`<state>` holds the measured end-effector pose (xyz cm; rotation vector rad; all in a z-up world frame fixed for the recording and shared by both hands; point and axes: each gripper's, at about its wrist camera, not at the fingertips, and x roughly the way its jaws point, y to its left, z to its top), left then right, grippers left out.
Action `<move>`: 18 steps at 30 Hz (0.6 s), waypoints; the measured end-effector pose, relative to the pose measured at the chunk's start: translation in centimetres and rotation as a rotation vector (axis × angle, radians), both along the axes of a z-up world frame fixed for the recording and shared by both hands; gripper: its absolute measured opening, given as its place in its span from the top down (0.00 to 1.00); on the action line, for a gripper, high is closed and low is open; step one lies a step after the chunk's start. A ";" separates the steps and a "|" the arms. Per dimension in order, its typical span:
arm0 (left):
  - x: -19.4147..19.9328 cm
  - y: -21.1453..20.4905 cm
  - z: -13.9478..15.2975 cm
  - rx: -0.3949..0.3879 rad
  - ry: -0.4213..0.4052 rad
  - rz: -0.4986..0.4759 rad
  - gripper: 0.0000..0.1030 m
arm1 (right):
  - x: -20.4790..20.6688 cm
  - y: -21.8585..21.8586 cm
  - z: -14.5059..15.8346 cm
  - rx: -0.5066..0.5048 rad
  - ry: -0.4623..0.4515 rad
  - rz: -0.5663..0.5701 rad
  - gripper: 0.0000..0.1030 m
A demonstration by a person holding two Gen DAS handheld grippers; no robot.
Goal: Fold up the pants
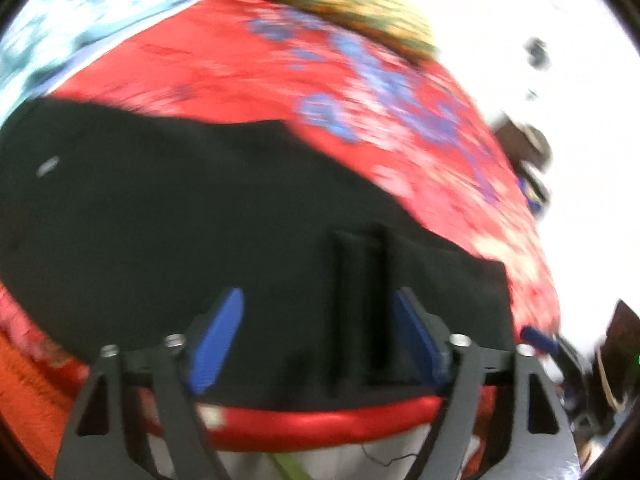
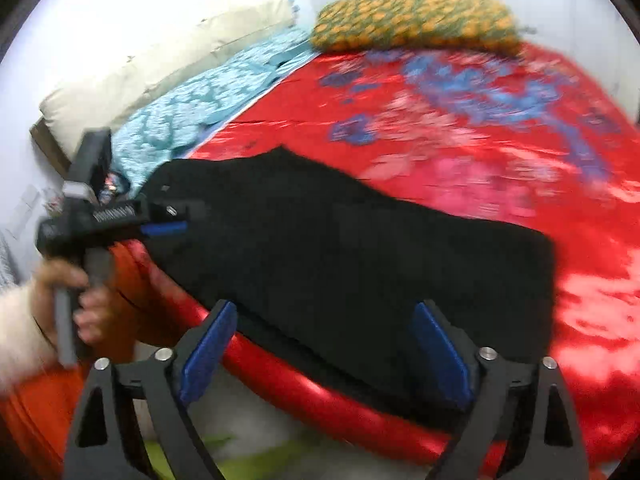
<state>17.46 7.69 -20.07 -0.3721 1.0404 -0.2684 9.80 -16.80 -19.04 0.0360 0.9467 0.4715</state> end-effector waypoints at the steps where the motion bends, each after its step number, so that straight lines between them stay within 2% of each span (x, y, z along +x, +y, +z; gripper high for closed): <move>1: 0.1 -1.5 0.1 0.019 -0.002 -0.052 0.35 | -0.8 -1.3 -0.1 -0.003 -0.008 -0.029 0.11; 4: 0.6 -5.5 -0.7 0.106 0.019 -0.152 0.40 | -2.1 -5.0 -0.6 0.022 -0.020 -0.157 0.11; 6: 1.2 -7.0 -1.8 0.163 0.050 -0.163 0.53 | -2.8 -7.0 -0.6 0.054 -0.018 -0.237 0.11; 7: 1.5 -7.4 -2.5 0.188 0.072 -0.166 0.87 | -2.9 -7.7 -0.2 0.059 -0.022 -0.265 0.11; 8: 1.7 -7.6 -3.1 0.198 0.096 -0.164 0.96 | -3.2 -8.6 0.2 0.056 -0.038 -0.296 0.11; 10: 1.3 -7.0 -3.1 0.178 0.091 -0.135 0.97 | -3.4 -10.0 1.2 0.032 -0.084 -0.357 0.11; 14: -0.2 -5.9 -2.1 0.200 0.056 -0.142 0.97 | -3.1 -11.7 1.4 -0.065 -0.124 -0.457 0.11; 15: -0.5 -5.7 -2.3 0.218 0.055 -0.141 0.97 | -2.8 -11.8 1.2 -0.072 -0.118 -0.462 0.11; 18: -0.2 -5.8 -3.1 0.250 0.058 -0.146 0.92 | -1.3 -10.5 0.9 -0.008 -0.108 -0.398 0.11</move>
